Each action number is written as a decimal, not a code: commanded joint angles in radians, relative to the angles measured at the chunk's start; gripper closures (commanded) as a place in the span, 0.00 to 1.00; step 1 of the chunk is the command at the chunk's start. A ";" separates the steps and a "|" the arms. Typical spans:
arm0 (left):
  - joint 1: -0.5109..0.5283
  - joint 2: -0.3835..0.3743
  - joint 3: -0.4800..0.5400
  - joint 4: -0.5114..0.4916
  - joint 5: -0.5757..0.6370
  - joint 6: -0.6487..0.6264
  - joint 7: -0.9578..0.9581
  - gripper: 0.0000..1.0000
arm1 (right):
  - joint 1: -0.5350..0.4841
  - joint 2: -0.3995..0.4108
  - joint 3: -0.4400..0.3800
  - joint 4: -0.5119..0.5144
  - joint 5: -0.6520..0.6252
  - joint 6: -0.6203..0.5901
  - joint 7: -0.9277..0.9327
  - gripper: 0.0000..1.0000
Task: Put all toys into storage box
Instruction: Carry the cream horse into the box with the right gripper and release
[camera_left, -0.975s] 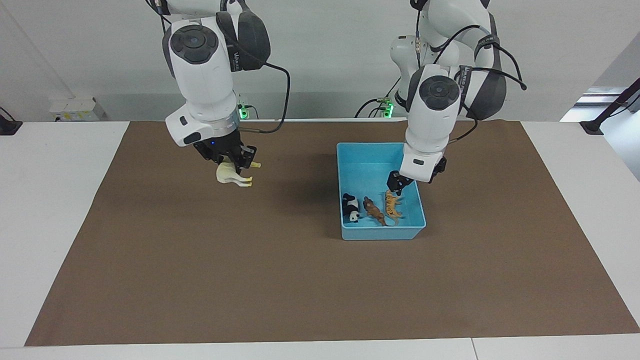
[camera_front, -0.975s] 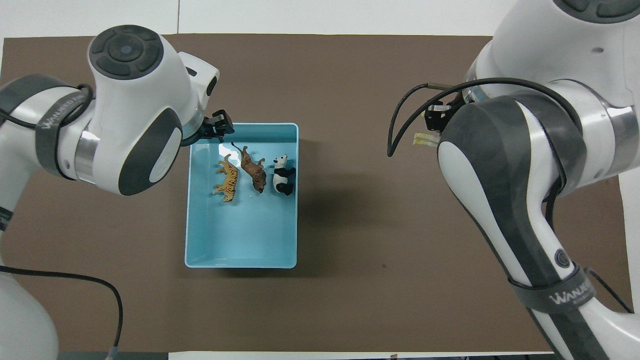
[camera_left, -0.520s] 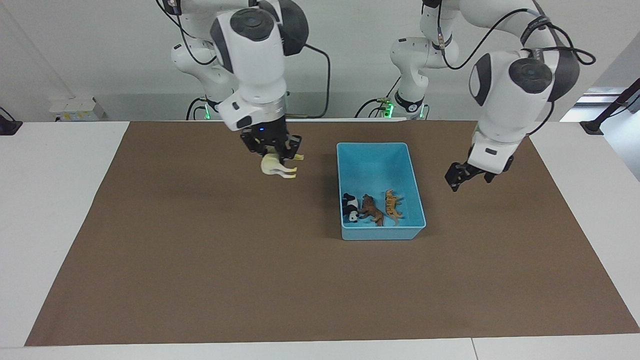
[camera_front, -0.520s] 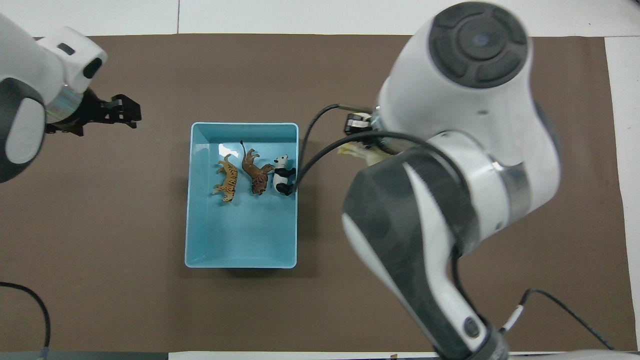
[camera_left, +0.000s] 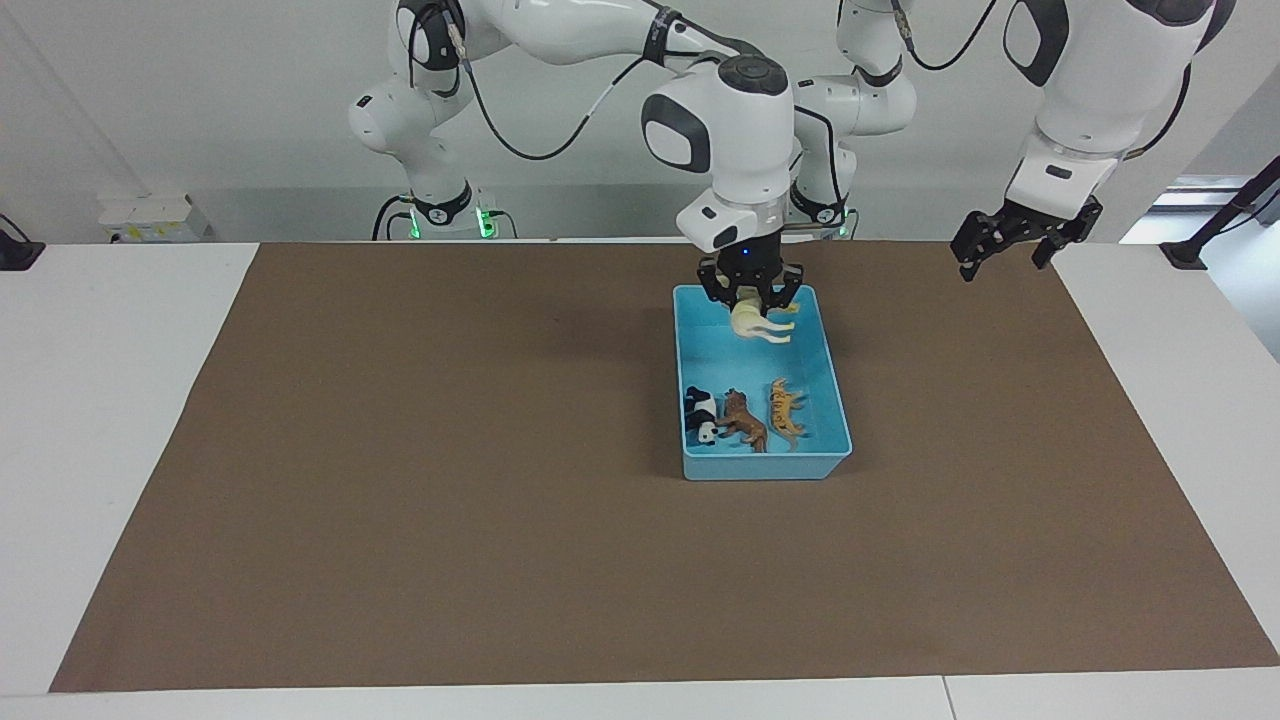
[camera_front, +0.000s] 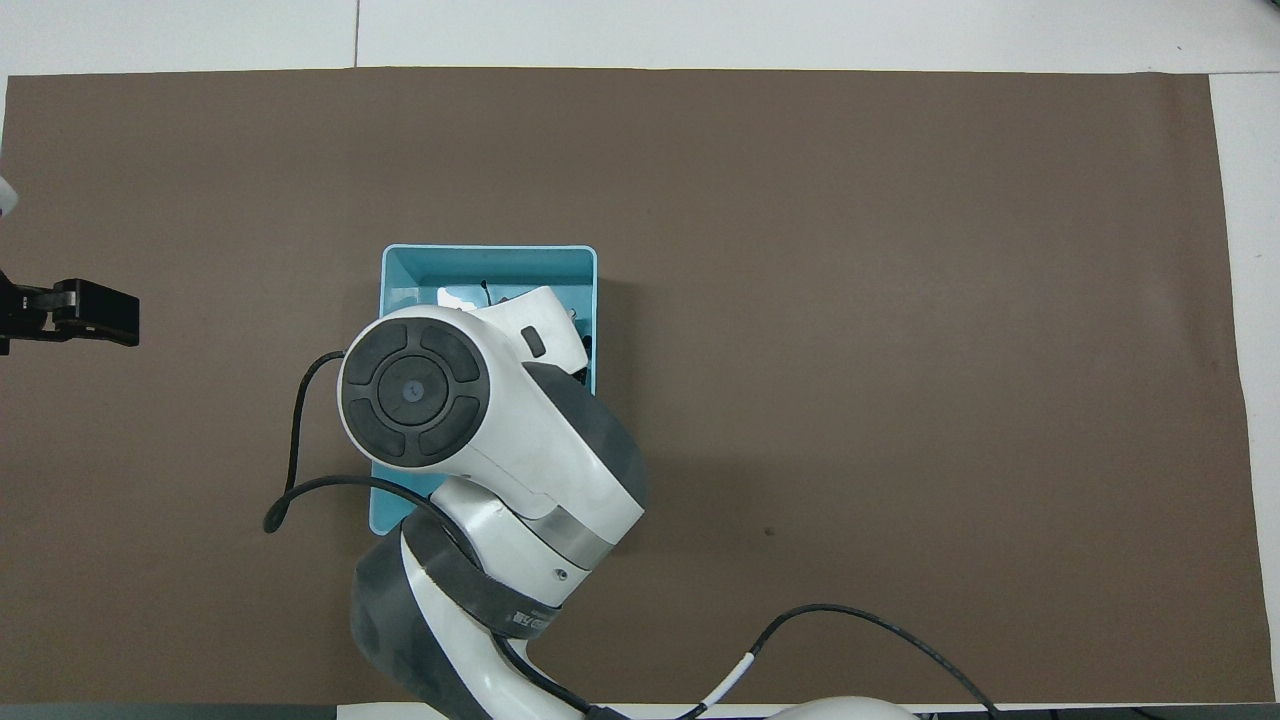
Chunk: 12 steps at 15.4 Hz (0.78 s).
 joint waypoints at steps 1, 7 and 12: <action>0.013 0.013 -0.009 0.026 -0.020 -0.028 0.029 0.00 | 0.000 0.011 -0.015 0.022 0.024 -0.012 0.013 0.01; 0.012 0.027 -0.006 0.008 -0.027 -0.026 0.112 0.00 | -0.021 -0.016 -0.045 0.045 0.021 -0.177 0.084 0.00; 0.015 0.022 -0.006 -0.035 -0.069 0.024 0.112 0.00 | -0.214 -0.162 -0.116 0.004 0.034 -0.217 -0.136 0.00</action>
